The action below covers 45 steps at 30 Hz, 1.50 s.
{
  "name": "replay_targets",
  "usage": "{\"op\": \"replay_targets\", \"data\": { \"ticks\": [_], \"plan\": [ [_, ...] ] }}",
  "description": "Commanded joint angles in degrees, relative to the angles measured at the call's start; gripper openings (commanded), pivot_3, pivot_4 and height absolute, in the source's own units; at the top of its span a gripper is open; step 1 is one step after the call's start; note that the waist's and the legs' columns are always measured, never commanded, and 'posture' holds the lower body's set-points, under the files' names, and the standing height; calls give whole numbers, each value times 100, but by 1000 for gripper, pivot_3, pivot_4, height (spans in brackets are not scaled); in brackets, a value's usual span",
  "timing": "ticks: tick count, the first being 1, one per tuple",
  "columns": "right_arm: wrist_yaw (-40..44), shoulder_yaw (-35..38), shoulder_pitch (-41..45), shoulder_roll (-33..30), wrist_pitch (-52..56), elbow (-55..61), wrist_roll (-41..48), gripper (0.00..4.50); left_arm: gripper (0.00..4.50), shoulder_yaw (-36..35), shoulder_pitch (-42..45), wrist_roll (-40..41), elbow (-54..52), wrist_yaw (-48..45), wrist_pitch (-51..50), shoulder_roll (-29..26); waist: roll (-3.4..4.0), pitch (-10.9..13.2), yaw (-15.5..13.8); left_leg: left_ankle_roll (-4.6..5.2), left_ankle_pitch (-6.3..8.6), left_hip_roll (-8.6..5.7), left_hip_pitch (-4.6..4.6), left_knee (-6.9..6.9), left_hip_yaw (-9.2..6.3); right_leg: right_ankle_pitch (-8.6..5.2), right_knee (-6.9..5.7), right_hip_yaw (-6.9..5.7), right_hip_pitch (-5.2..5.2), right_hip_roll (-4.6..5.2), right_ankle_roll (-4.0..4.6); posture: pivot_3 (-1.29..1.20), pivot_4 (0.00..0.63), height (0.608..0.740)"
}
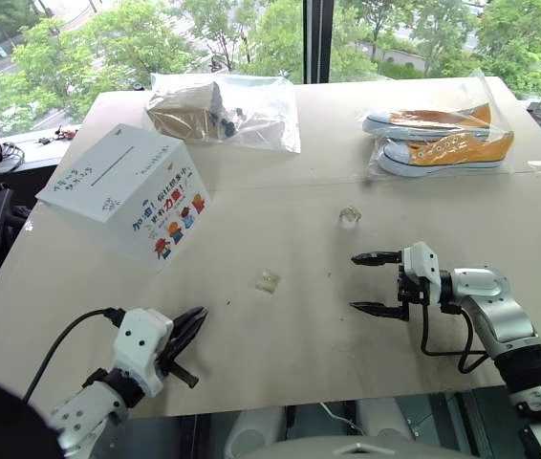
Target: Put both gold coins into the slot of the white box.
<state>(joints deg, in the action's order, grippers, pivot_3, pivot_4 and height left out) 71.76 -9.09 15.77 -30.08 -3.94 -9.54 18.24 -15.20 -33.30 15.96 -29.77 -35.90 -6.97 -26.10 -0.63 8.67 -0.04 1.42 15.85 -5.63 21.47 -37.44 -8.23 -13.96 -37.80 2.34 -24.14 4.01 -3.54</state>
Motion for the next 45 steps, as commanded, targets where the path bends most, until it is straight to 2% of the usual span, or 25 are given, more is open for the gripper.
{"op": "replay_targets", "data": {
  "ticks": [1, 14, 19, 22, 27, 31, 32, 34, 35, 40, 41, 42, 45],
  "plan": [
    [-115, 149, -61, 43, -117, 90, 33, 4500, 244, 15, 131, 2, 9, 13, 171, 6, 0, 0, 0, 0, 0, 0, 0, 0, 0, 0, 0, 0, 0, 0, 0, 0, 150, 740],
    [-515, 342, -126, 196, -10, 145, 198, 4500, 244, 9, 425, 75, 81, 21, 140, 15, 0, 0, -28, -1, -1, 0, 0, 0, -3, 0, -2, -1, 0, 0, 0, 0, 150, 740],
    [-1476, 678, 279, 671, 522, 195, 341, 4500, 244, -220, 770, 550, -7, -106, -29, -80, 1, 0, -10, -2, -2, 0, -1, 0, -1, 0, -3, -1, -1, -1, 0, 0, 150, 740],
    [-2028, 760, 625, 953, 771, 11, 233, 4500, 244, -384, 1209, 1173, -173, -143, -376, -209, 0, 0, 1, -9, -5, 0, -2, 0, -3, 1, -8, -2, -2, -2, 0, 0, 150, 740],
    [-2970, 683, 1198, 1198, 984, -446, -331, 4500, 244, -367, 1769, 1856, -527, -335, -910, -621, 1, 0, 36, -26, -15, -2, -3, 0, -2, 1, -9, -4, -2, -2, 1, 0, 150, 740],
    [-3326, 590, 1419, 1306, 1036, -682, -649, 4500, 244, -246, 2103, 1947, -733, -302, -1210, -898, 1, 0, 81, -26, -15, -3, -1, 2, 1, 1, -6, -1, -7, -3, 1, 0, 150, 740],
    [-3408, 596, 1458, 1340, 1053, -730, -685, 4241, 219, -213, 2163, 1898, -758, -288, -1248, -951, 2, 0, 97, -26, -15, -2, -1, 3, 0, 1, -6, -1, -8, -5, 1, 0, 150, 740],
    [-3451, 588, 1510, 1370, 1086, -781, -736, 3436, 213, -167, 2272, 1860, -802, -243, -1320, -996, 2, 0, 107, -26, -15, -1, -1, 7, 3, 1, -6, 4, -13, -8, 1, 0, 150, 740],
    [-3398, 529, 1525, 1364, 1115, -786, -769, 3321, 213, -144, 2334, 1857, -823, -212, -1359, -1006, 2, 0, 107, -26, -15, 0, -1, 7, 3, 1, -7, 4, -14, -9, 1, 0, 150, 740],
    [-3371, 419, 1559, 1359, 1175, -790, -928, 1061, 213, -79, 2542, 1807, -823, -133, -1496, -1075, 2, 0, 102, -26, -16, 0, -1, 7, 4, 1, -8, 5, -14, -9, 1, 0, 150, 740],
    [-3362, 414, 1563, 1354, 1193, -784, -935, 438, 213, -72, 2579, 1802, -818, -118, -1518, -1089, 2, 0, 102, -26, -16, 0, -1, 7, 4, 1, -8, 5, -14, -9, 1, 0, 150, 740],
    [-3374, 422, 1571, 1359, 1237, -769, -929, 82, 213, -70, 2612, 1801, -810, -108, -1540, -1101, 2, 0, 102, -26, -16, -1, -1, 7, 4, 1, -7, 5, -14, -9, 1, 0, 150, 740],
    [-3405, 465, 1585, 1367, 1299, -742, -901, 82, 213, -54, 2652, 1798, -823, -80, -1582, -1109, 3, 0, 103, -26, -16, 0, -1, 7, 4, 1, -8, 4, -14, -9, 1, 0, 150, 740]
  ]
}}
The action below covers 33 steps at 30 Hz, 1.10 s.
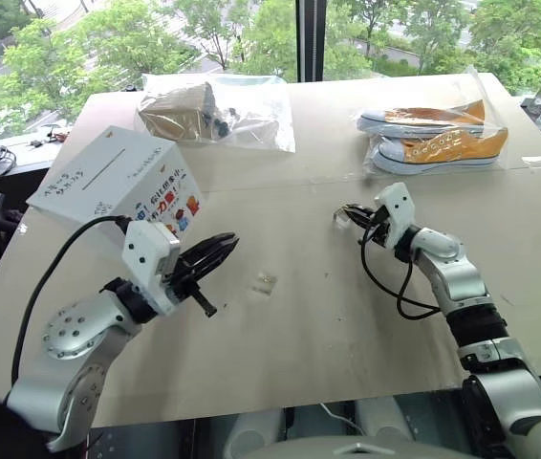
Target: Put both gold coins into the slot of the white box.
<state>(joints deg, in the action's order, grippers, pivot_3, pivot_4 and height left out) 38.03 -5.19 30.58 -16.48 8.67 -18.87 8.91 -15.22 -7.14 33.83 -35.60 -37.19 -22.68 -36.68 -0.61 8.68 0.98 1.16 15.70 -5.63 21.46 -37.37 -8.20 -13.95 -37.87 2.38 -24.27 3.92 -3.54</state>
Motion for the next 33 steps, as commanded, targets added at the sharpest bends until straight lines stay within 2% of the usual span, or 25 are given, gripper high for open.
{"op": "replay_targets", "data": {
  "ticks": [1, 4, 10, 14, 22, 28, 33],
  "plan": [
    [-27, 91, 108, -2, 47, 207, 46, 82, 213, -32, 64, 14, -260, 75, -39, -48, 0, 0, 1, 0, 0, 0, 0, 0, 0, 0, 0, 0, 0, 0, 0, 0, 150, 740],
    [54, 225, 115, -11, 250, 391, 286, 82, 213, 23, 252, 234, -361, 417, -338, 114, 0, 0, -4, 0, 0, 0, 0, 0, 0, 0, 0, 0, 0, 0, 0, 0, 150, 740],
    [353, 706, 156, 40, 1374, 1218, 1437, 82, 213, 112, 865, 1106, -525, 1422, -972, 912, -1, 0, -21, 0, 0, 0, 8, -7, -4, 1, 0, -4, 0, 3, -1, 0, 150, 740],
    [230, 1216, 331, 402, 2569, 1908, 2885, 82, 213, 165, 1479, 2124, -151, 1972, -1077, 1746, -1, 0, -7, 0, 0, 0, 8, -8, -6, 1, -3, -4, -1, 1, -1, 0, 150, 740],
    [-630, 1666, 450, 1182, 3959, 2958, 5055, 82, 213, 337, 2143, 3334, 410, 2438, -1170, 2609, -1, -1, -17, 0, 0, 0, 17, -16, -10, 1, -1, -8, -5, 1, -2, 0, 150, 740],
    [-1020, 1617, 344, 1302, 4242, 3343, 5813, 82, 213, 498, 2376, 3626, 414, 2510, -1084, 2899, -2, -1, 13, 1, 0, -3, 22, -21, -7, 1, -3, -6, -10, 1, -2, 0, 150, 740],
    [-1144, 1473, 242, 1285, 4299, 3485, 6099, 82, 213, 572, 2327, 3874, 291, 2368, -1134, 2835, -2, -1, 16, 0, -1, -1, 29, -21, -4, 1, -13, -2, -24, -2, -2, 0, 150, 740]
  ]
}}
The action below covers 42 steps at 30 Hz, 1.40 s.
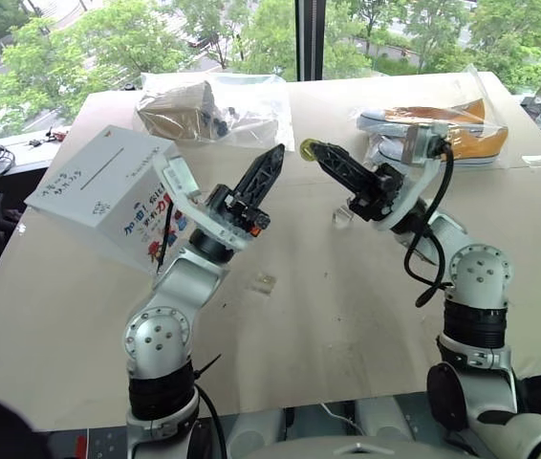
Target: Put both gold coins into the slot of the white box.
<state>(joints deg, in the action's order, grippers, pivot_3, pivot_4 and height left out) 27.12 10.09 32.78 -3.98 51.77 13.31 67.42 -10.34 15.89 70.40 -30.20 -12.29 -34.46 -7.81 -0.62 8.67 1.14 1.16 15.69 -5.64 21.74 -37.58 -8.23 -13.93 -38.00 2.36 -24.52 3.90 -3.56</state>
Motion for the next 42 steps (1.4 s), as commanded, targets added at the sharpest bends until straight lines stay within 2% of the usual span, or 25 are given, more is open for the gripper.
{"op": "replay_targets", "data": {
  "ticks": [1, 11, 28, 31, 32, 36, 40, 42],
  "plan": [
    [-64, -80, 22, 23, -23, 268, 255, 82, 213, 103, 11, 245, -270, -151, 31, -79, 0, 0, -2, 0, 0, 0, 0, 0, 1, 0, 0, 0, 0, 0, 0, 0, 150, 740],
    [-157, -170, 72, -35, -46, 226, 443, 82, 213, 313, -144, 535, -434, -312, 56, -204, 0, 0, -8, 0, 0, -1, 1, 0, 2, 0, 1, 1, 0, 1, 0, 0, 150, 740],
    [-133, -425, 63, -313, 117, 268, 806, 23, 106, 392, -186, 539, -361, -396, 229, -200, 0, 0, -15, 1, 0, -1, 1, 0, 2, 0, 3, 2, 0, 0, 0, 0, 150, 740],
    [-119, -421, 91, -340, 61, 169, 745, 794, 0, 376, -156, 424, -352, -319, 300, -201, 0, 0, -14, 1, 0, -1, 1, 0, 2, 0, 3, 2, 0, 1, 0, 0, 150, 740],
    [-118, -415, 90, -345, 36, 162, 736, 1356, 0, 371, -149, 391, -359, -283, 328, -199, 0, 0, -13, 1, 0, -1, 1, 0, 3, 0, 3, 3, 0, 0, 0, 0, 150, 740],
    [-203, -329, 113, -353, -221, -5, 512, 2850, 0, 132, -19, 251, -383, -44, 507, -317, 0, 0, -23, 1, 0, -1, 2, 0, 2, 0, 3, 2, 0, 1, 0, 0, 150, 740],
    [13, -260, 141, -599, -396, -174, 208, 2850, 0, -376, 206, 94, -431, 358, 686, -725, 0, 0, -20, 0, 0, -1, 2, 0, 2, 0, 3, 1, -1, 0, 0, 0, 150, 740],
    [379, -398, 182, -886, -657, -189, -298, 2850, 0, -674, 366, -130, -394, 709, 713, -1059, 0, 0, -26, 0, 0, -1, 4, 1, 2, 0, 4, 0, -3, 0, 0, 0, 150, 740]
  ]
}}
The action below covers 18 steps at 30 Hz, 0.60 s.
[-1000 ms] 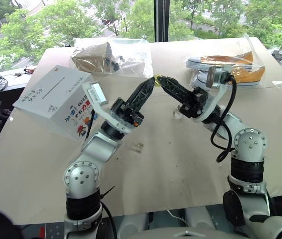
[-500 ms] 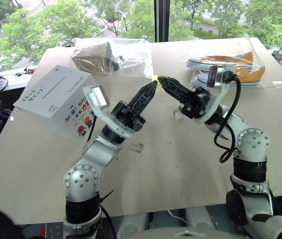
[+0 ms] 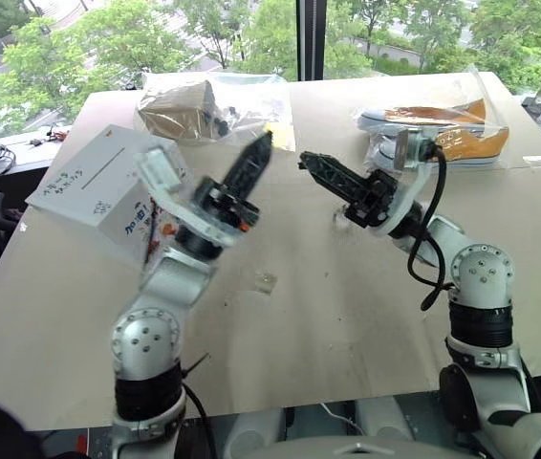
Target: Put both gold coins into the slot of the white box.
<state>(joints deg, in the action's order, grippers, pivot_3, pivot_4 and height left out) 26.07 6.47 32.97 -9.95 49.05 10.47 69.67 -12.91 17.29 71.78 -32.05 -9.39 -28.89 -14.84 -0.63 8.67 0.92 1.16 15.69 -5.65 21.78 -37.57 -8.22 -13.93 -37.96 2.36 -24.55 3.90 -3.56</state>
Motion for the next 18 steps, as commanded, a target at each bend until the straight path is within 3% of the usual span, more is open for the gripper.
{"op": "replay_targets", "data": {
  "ticks": [1, 5, 8, 14, 18],
  "plan": [
    [683, -132, 184, -434, -530, 95, -797, 2850, 0, -519, 290, -404, -188, 585, 129, -527, -1, 0, -7, 0, 0, 0, 1, 0, 1, 0, 0, 0, 0, 1, 0, 0, 150, 740],
    [1905, -697, 481, -941, -1801, 19, -2213, 2850, 0, -735, 336, -1648, -87, 1201, -678, -2163, -2, 2, 32, 0, 0, 0, 5, 4, 6, 0, -1, 7, -11, -8, -1, 0, 150, 740],
    [2242, -893, 781, -1012, -2254, -97, -2722, 2850, 0, -1187, 226, -1678, -143, 1059, -1031, -2995, -3, 3, 76, 0, 0, 3, 3, 18, 11, 0, -2, 13, -20, -13, -1, 0, 150, 740],
    [2451, -1025, 1127, -925, -2499, -164, -3114, 2850, 0, -2192, -149, -1577, 263, 421, -1842, -4157, -3, 8, 109, -1, 0, 4, 14, 23, 6, 0, 8, 10, -28, -6, 0, 0, 150, 740],
    [2511, -1046, 1126, -847, -2538, -208, -3214, 2850, 0, -2523, -454, -1717, 511, -97, -2101, -4498, -2, 8, 114, -1, 0, 5, 12, 28, 3, -1, 7, 8, -29, -6, 0, 0, 150, 740]
  ]
}}
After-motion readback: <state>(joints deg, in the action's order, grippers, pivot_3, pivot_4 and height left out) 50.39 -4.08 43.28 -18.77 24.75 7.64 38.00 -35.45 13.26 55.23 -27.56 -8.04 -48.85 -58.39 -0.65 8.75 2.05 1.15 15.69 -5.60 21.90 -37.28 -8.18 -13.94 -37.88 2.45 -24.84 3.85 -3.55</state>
